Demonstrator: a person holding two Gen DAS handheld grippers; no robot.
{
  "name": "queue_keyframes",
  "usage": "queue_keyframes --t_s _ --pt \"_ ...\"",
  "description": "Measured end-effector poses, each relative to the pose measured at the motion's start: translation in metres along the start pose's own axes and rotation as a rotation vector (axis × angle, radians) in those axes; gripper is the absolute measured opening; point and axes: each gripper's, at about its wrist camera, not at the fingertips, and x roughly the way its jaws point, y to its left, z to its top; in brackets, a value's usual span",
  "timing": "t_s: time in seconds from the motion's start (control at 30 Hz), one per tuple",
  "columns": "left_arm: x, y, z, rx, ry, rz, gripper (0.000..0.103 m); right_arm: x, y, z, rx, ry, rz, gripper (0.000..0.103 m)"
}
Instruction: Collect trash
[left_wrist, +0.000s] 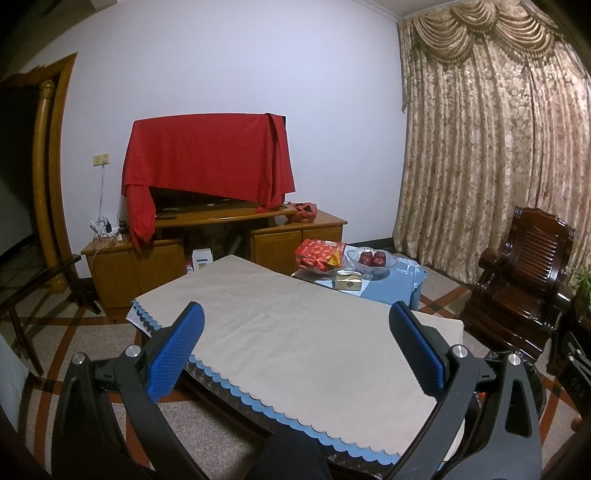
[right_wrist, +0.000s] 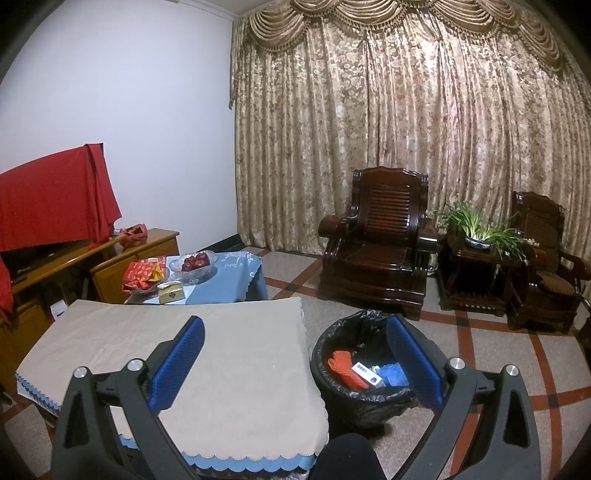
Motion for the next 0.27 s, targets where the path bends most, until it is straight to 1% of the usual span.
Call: queue_keyframes --t_s 0.27 --pt "0.0034 0.0015 -0.0025 -0.001 0.002 -0.005 0.097 0.001 -0.001 -0.0035 0.002 0.003 0.001 0.097"
